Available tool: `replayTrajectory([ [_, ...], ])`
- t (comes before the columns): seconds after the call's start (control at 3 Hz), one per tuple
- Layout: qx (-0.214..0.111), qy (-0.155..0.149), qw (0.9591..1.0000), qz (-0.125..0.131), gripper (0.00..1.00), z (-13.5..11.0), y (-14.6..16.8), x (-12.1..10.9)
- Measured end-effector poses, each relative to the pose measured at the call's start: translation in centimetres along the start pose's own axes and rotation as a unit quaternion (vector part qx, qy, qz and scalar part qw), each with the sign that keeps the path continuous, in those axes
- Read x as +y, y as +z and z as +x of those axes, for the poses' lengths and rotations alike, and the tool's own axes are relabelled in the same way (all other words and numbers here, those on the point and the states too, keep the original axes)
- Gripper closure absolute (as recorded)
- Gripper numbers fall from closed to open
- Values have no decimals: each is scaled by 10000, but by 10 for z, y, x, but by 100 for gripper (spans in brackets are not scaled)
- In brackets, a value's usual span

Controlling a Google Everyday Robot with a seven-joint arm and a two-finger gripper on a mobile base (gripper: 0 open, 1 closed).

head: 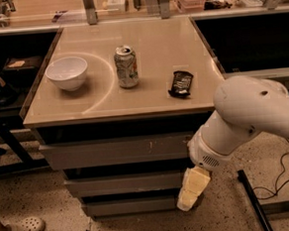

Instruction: Open middle drawer

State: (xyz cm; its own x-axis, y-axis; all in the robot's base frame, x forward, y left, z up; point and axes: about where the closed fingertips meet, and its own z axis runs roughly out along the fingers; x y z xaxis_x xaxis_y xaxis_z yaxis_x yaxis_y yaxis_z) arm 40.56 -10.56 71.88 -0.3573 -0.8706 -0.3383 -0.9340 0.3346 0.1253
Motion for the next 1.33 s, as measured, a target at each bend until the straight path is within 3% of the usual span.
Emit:
replayTrajectory([
  [0.33,-100,189,9996,-165,0,2,48,-3],
  [0.67,-100,189,9996,-165,0,2,48,-3],
  [1.0,-230,410,9981,-396,0,9,87,5],
  [1.33,-428,650,9958,-484,0,14,148,1],
])
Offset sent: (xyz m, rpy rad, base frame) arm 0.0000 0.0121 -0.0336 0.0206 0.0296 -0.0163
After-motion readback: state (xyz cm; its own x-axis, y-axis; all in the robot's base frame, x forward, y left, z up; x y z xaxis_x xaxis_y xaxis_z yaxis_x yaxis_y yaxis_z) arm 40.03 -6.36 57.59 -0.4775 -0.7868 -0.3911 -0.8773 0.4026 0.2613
